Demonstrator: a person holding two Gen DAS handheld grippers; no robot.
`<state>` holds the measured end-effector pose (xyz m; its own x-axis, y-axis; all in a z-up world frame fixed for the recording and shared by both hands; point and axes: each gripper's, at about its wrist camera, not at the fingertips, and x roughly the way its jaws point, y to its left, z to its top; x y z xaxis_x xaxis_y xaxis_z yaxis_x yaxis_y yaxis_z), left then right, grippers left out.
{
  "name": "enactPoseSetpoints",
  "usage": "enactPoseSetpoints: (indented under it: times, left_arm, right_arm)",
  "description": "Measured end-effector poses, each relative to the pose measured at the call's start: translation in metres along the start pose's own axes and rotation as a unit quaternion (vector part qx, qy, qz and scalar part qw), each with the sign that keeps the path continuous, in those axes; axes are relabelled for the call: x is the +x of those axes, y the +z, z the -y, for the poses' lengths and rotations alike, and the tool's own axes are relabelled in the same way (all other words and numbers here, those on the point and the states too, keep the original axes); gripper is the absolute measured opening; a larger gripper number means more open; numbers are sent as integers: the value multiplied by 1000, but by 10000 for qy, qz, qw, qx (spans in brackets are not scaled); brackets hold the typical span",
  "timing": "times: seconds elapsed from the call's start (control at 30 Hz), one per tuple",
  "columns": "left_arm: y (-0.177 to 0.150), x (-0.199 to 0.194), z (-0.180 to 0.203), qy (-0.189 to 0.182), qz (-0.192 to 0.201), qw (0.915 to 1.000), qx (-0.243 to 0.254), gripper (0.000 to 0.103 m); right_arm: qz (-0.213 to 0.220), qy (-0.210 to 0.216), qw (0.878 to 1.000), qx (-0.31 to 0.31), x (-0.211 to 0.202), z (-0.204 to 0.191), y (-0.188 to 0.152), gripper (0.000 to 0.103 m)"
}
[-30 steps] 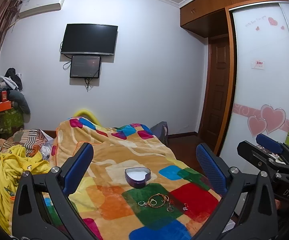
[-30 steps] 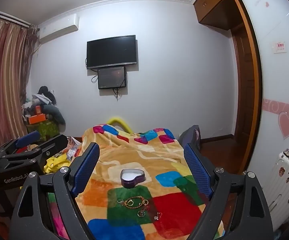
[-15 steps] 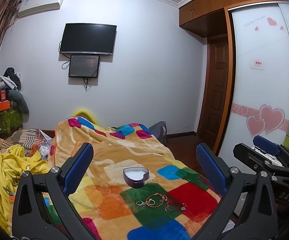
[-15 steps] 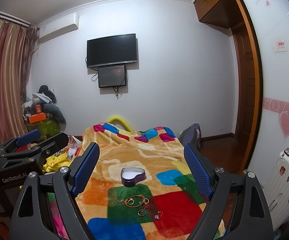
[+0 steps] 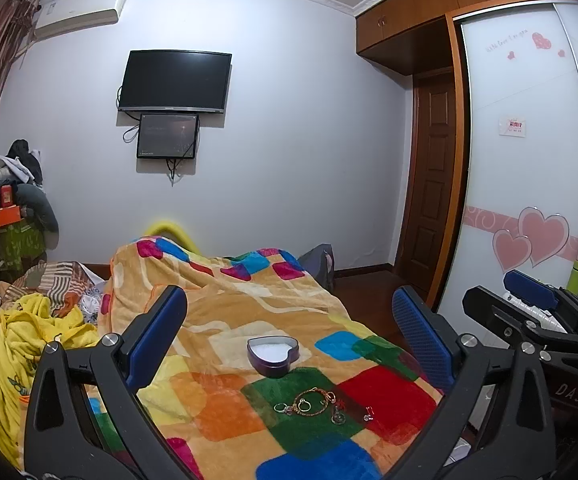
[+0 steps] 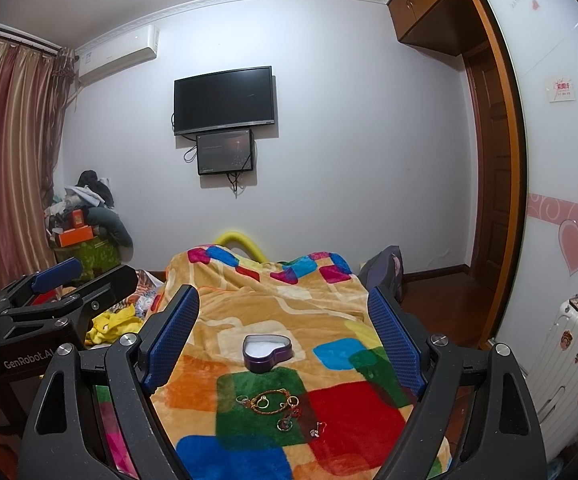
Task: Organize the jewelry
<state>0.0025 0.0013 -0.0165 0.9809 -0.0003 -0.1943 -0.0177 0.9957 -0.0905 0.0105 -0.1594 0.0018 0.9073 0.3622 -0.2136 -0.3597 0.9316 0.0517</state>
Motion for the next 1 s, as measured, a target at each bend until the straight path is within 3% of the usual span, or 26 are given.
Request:
enactPoseSetpoints:
  times: [1.0]
  left_arm:
    - [6,3,2,-4,-76,10000,-15,103]
  right_arm:
    - [-108,20,9999,1,3,2,-4,84]
